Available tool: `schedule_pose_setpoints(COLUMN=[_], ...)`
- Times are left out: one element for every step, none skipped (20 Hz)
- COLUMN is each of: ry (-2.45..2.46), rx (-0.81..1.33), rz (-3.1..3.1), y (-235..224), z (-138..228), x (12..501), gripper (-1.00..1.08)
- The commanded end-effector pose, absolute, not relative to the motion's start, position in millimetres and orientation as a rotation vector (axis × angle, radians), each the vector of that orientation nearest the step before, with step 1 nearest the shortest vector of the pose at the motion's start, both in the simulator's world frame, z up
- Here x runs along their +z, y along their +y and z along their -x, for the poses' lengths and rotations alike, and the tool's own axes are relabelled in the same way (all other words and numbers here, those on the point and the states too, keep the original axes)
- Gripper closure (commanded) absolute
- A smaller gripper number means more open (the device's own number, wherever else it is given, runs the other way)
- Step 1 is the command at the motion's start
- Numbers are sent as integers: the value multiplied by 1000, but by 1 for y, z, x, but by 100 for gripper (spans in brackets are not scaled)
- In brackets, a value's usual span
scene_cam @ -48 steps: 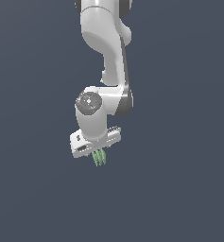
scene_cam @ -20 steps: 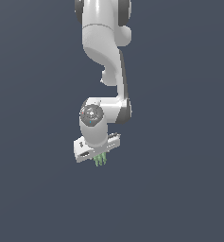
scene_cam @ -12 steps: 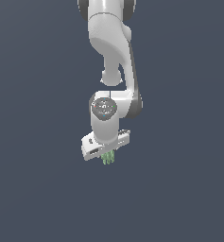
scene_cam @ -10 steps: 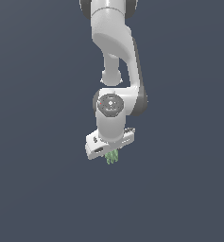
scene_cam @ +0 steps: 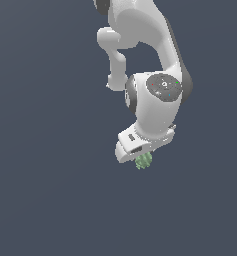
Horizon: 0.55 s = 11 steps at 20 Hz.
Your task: Pick up the object and move it to a goal position.
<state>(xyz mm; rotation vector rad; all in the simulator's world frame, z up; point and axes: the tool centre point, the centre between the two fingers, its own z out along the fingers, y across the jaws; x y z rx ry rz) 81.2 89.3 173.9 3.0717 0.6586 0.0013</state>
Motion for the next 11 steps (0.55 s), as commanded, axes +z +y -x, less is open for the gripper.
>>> schedule_pose_setpoints(ry=[656,656,656,656,656,656,656,656,656,656,656], rx=[0,0,0,0,0,0,0,0,0,0,0], rz=[-3072,-3072,-3072,-3072,-3072,-3072,-3072,-3072,-3072,-3072,-3072], y=[106,111,116,119,123,125,127,128,129,130,130], z=[-83,-84,-85,-86,-87,-87,-88,-88,-88,-89,-89], x=[188,192,196,199,201,203,205,206,207,207,207], gripper=[108,108,108,108,108,108,108,108,108,108,108])
